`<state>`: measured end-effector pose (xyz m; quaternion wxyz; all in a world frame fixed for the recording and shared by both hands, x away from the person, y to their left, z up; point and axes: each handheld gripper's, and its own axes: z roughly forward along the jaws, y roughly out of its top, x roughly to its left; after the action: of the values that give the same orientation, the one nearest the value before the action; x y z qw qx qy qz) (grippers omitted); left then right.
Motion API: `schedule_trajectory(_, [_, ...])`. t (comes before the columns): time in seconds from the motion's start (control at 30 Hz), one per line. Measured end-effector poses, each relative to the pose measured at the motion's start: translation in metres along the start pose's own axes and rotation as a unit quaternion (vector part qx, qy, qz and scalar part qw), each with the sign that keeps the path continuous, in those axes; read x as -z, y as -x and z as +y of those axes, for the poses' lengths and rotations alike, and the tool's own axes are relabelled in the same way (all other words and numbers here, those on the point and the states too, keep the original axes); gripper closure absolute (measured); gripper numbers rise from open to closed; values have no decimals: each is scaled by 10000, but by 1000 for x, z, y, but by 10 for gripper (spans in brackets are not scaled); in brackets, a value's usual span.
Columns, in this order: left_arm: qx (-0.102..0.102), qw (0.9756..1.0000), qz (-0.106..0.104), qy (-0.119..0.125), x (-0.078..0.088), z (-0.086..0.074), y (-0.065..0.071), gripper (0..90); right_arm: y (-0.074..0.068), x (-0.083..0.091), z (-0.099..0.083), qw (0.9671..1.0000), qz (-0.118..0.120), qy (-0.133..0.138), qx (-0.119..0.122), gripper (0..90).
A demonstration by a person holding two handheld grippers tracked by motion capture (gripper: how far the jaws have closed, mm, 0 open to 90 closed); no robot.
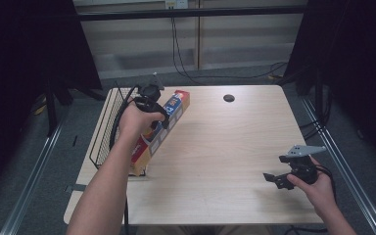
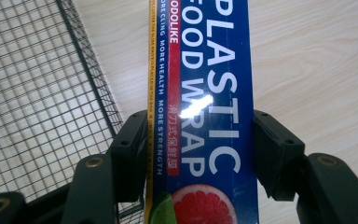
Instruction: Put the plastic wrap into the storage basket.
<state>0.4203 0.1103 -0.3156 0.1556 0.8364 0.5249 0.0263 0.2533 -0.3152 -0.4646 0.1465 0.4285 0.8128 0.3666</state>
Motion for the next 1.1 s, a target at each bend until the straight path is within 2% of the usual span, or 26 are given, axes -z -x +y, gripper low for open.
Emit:
schedule_trajectory(0.13, [42,10000,40,22,0,-2,-6,436,0,0,0,10000,-5,8,-27,58])
schedule_trajectory(0.2, [146,9999,45,46,1,-3,-9,436,0,0,0,10000,-4,19,-20,58])
schedule_trajectory(0.23, [95,9999,33,27,2,-3,-11,436,0,1,0,10000,0,19,-26,58])
schedule_trajectory(0.27, [173,9998,60,68,2,-4,-11,436,0,1,0,10000,-1,17,-29,58])
schedule_trajectory(0.33, [157,9998,87,48,3,-5,-13,436,0,0,0,10000,-8,22,-27,58])
schedule_trajectory(0.4, [256,9996,82,50,5,-5,-14,436,0,0,0,10000,5,10,-12,58])
schedule_trajectory(0.57, [302,9994,134,86,7,-6,-18,436,0,1,0,10000,3,23,-30,58])
schedule_trajectory(0.77, [457,9988,139,117,8,-7,-21,435,0,0,0,10000,4,17,-29,58])
schedule_trajectory(0.8, [422,9990,138,106,9,-7,-22,435,0,1,0,10000,4,20,-32,58])
schedule_trajectory(1.1, [565,9982,147,114,9,-10,-30,436,-1,1,1,10000,8,25,-32,58])
